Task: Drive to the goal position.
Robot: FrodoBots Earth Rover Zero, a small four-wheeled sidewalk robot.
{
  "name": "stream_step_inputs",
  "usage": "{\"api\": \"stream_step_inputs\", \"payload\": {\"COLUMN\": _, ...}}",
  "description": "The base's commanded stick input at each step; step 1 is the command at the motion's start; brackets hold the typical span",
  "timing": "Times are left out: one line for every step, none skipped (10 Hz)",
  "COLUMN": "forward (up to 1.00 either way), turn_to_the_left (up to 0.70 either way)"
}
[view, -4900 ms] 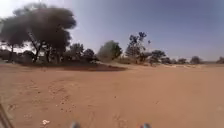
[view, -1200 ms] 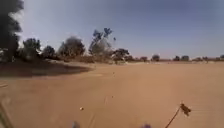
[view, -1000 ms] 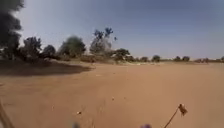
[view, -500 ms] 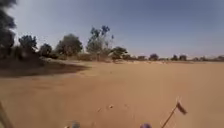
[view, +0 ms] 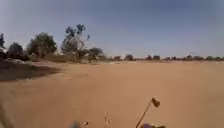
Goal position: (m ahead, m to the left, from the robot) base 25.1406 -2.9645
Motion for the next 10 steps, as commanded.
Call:
{"api": "stream_step_inputs", "payload": {"forward": 0.70, "turn_to_the_left": 0.00}}
{"api": "stream_step_inputs", "payload": {"forward": 0.70, "turn_to_the_left": 0.00}}
{"api": "stream_step_inputs", "payload": {"forward": 0.70, "turn_to_the_left": 0.00}}
{"api": "stream_step_inputs", "payload": {"forward": 0.70, "turn_to_the_left": 0.00}}
{"api": "stream_step_inputs", "payload": {"forward": 0.70, "turn_to_the_left": 0.00}}
{"api": "stream_step_inputs", "payload": {"forward": 0.70, "turn_to_the_left": 0.00}}
{"api": "stream_step_inputs", "payload": {"forward": 0.70, "turn_to_the_left": 0.00}}
{"api": "stream_step_inputs", "payload": {"forward": 0.70, "turn_to_the_left": 0.00}}
{"api": "stream_step_inputs", "payload": {"forward": 0.70, "turn_to_the_left": 0.00}}
{"api": "stream_step_inputs", "payload": {"forward": 0.70, "turn_to_the_left": 0.00}}
